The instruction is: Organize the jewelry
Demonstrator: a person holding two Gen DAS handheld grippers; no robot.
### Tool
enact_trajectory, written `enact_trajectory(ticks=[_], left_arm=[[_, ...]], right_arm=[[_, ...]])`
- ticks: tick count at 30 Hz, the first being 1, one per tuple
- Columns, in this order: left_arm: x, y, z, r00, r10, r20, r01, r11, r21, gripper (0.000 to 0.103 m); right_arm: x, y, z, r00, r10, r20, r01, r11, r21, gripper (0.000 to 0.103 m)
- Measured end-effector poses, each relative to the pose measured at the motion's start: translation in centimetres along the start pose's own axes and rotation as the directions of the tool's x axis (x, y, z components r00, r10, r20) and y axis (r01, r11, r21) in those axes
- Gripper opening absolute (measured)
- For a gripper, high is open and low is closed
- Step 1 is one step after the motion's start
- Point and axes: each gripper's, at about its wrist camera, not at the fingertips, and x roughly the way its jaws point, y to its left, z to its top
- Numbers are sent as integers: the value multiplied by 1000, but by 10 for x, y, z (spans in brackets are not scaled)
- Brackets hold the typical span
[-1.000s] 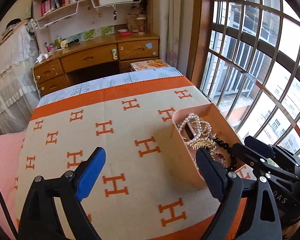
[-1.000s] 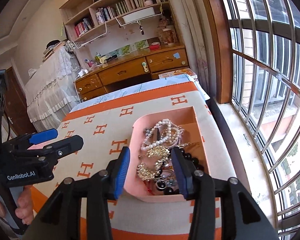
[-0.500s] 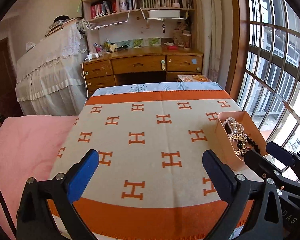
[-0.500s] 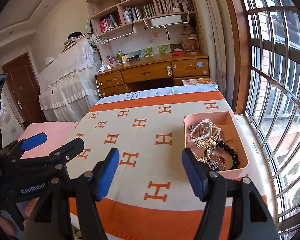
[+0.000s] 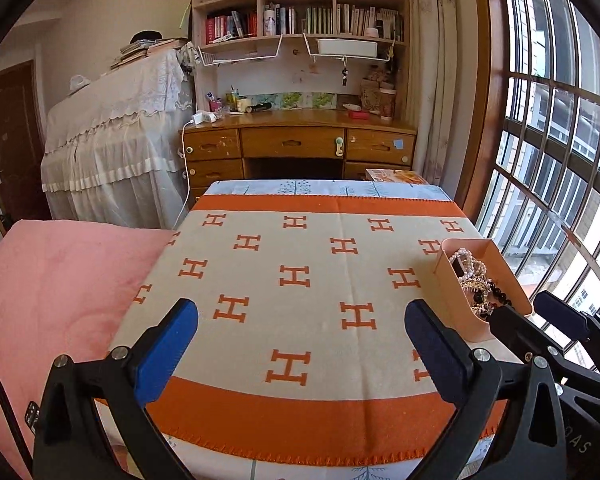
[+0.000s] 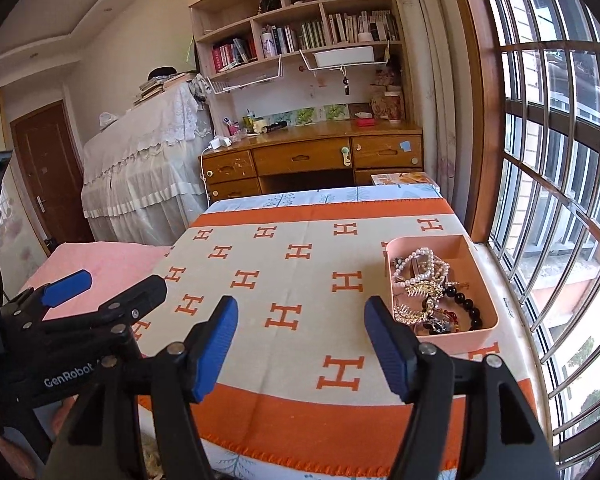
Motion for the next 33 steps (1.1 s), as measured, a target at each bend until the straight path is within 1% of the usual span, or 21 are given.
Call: enact_trajectory(ticks=[6, 33], left_arm=[[-2, 4, -2, 1000, 0, -7, 0, 1000, -12, 102], [-2, 6, -7, 1000, 11, -15, -11, 1000, -8, 102]], right_arm=[[-1, 6, -1, 1000, 2, 0, -2, 1000, -5, 66], [-1, 6, -1, 1000, 5, 0, -5, 1000, -2, 66]])
